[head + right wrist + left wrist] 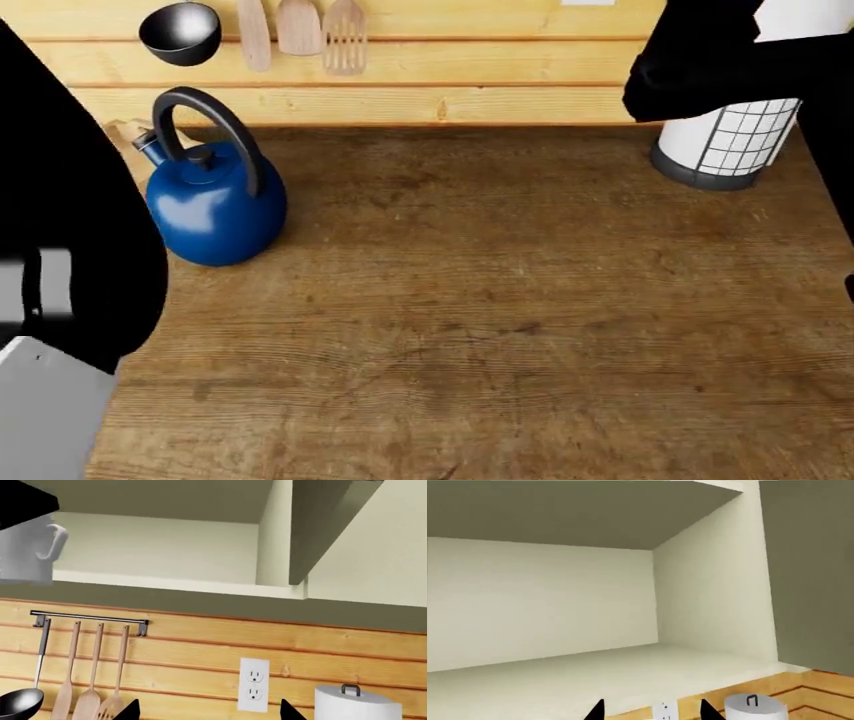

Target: Pick the kettle from the counter and place it on the tray. Then pick the mug from the cabinet and place it on the tray. Then close the cabinet doors.

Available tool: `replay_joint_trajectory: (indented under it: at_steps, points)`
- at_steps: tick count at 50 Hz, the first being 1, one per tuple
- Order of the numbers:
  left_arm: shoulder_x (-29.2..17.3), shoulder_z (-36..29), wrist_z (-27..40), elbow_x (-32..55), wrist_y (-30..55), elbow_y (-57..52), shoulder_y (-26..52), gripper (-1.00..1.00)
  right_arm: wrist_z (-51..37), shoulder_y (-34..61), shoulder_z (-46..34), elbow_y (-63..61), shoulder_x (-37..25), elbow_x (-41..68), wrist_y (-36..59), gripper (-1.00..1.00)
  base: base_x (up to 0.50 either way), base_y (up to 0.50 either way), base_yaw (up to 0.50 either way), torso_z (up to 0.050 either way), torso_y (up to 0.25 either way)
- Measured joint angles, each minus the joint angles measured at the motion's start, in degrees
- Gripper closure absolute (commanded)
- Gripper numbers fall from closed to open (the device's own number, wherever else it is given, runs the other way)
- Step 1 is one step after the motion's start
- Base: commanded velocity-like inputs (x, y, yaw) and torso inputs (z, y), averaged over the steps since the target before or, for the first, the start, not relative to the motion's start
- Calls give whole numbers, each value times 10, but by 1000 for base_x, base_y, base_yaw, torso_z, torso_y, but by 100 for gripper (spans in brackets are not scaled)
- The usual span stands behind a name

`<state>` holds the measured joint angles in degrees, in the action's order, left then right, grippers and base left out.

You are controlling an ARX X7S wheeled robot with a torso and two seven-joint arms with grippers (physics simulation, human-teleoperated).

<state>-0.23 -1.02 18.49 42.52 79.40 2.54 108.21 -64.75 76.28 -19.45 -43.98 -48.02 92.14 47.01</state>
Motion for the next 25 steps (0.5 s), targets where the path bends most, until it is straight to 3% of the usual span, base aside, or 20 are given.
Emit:
replay_joint_trajectory:
  at_steps: [5, 10, 18, 25]
  points:
    - [-3, -2, 63, 112, 17, -97, -118, 100, 9, -15, 1, 2, -1, -14, -5, -100, 0, 0, 0, 0, 0]
    - [-17, -27, 82, 168, 7, -174, -236, 100, 17, -29, 2, 3, -2, -27, -9, -100, 0, 0, 0, 0, 0]
    - [-47, -71, 73, 182, -35, -241, -377, 100, 28, -50, 5, 5, -5, -43, -17, -100, 0, 0, 0, 0, 0]
    - [-81, -99, 52, 150, -84, -242, -440, 100, 35, -67, 6, 5, -8, -56, -23, -100, 0, 0, 0, 0, 0]
